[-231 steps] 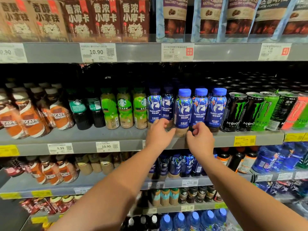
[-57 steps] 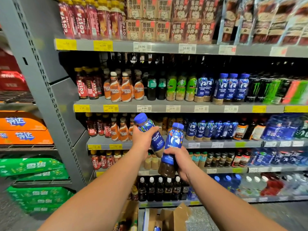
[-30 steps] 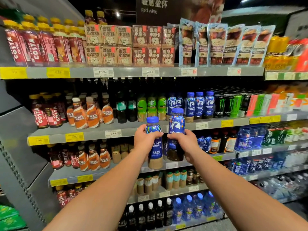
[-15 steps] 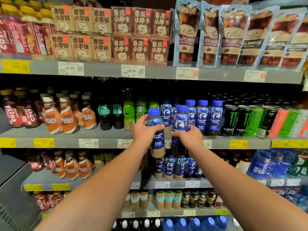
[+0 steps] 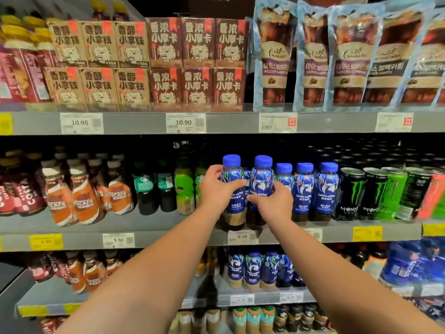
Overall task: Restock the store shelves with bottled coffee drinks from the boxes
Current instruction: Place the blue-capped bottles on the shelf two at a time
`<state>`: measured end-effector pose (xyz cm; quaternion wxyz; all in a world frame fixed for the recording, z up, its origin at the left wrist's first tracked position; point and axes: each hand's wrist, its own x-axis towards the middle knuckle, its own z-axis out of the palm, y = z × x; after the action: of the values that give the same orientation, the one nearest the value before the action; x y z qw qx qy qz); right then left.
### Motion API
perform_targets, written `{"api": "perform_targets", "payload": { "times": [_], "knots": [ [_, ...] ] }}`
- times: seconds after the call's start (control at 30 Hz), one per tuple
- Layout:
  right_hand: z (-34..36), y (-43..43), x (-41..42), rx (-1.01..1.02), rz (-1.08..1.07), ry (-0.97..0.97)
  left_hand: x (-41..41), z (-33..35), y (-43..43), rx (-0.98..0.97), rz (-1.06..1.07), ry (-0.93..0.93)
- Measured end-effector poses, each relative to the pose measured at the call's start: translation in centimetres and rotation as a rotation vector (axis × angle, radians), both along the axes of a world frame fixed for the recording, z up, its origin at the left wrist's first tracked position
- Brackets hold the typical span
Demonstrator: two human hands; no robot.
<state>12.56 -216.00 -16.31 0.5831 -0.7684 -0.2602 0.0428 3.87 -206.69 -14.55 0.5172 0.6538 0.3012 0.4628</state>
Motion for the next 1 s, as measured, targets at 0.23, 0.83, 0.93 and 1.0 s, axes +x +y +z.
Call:
{"api": "perform_targets", "payload": {
  "times": [0.23, 0.83, 0.93, 1.0],
  "knots": [
    [-1.2, 1.6, 0.1, -0.03, -0.129, -0.059, 1.8, -1.2, 1.6, 0.017, -0.049, 0.029],
    [-1.4, 1.8, -0.8, 0.05, -0.205, 0.023, 2.1, -3.1, 2.1, -0.002, -0.108, 0.07],
    [-1.5, 1.7, -0.4, 0.037, -0.199, 0.017, 2.0, -3.2, 1.9, -0.008, -0.114, 0.053],
    [-1.5, 1.5, -0.1, 0.04, -0.183, 0.014, 2.0, -3.3, 1.9, -0.018, -0.118, 0.051]
  ]
}}
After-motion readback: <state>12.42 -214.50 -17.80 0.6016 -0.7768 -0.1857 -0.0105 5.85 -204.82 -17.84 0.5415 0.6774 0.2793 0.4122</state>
